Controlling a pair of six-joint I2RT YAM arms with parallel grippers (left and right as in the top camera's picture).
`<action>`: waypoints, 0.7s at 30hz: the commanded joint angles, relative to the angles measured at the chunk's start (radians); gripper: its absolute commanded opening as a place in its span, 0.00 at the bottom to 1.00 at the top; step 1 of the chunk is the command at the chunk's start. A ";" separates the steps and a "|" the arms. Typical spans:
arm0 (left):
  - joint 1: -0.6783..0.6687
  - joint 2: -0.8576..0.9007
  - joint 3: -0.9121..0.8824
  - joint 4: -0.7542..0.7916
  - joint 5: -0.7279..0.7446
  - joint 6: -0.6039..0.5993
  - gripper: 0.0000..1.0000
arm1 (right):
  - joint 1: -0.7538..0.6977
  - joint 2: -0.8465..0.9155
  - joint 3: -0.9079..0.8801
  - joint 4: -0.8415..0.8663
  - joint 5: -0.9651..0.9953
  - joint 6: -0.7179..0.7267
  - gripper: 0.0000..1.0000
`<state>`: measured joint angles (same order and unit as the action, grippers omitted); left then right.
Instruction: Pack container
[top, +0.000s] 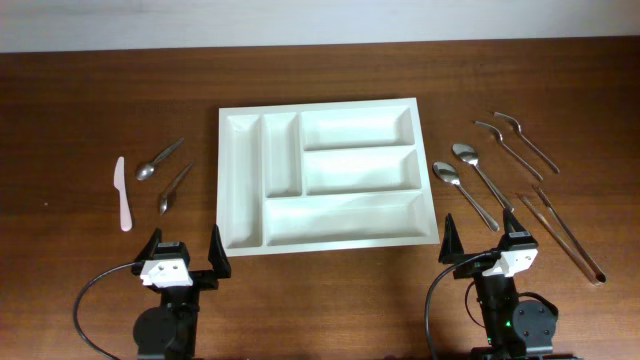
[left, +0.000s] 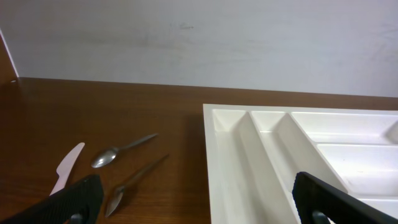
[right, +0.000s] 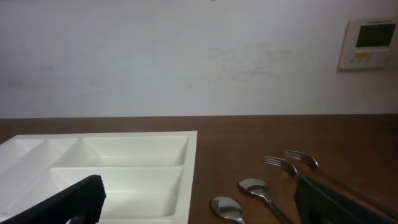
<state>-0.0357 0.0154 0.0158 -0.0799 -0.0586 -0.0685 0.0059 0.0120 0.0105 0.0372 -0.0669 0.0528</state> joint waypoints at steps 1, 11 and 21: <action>0.007 -0.002 -0.006 -0.001 0.011 0.002 0.99 | -0.008 -0.008 -0.005 0.003 0.020 0.008 0.99; 0.007 -0.002 -0.006 -0.001 0.011 0.002 0.99 | -0.008 -0.008 -0.005 0.003 0.020 0.008 0.99; 0.007 -0.002 -0.006 -0.001 0.011 0.002 0.99 | -0.008 -0.008 -0.005 0.003 0.020 0.008 0.99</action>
<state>-0.0357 0.0154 0.0158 -0.0799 -0.0589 -0.0685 0.0059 0.0120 0.0105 0.0376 -0.0669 0.0528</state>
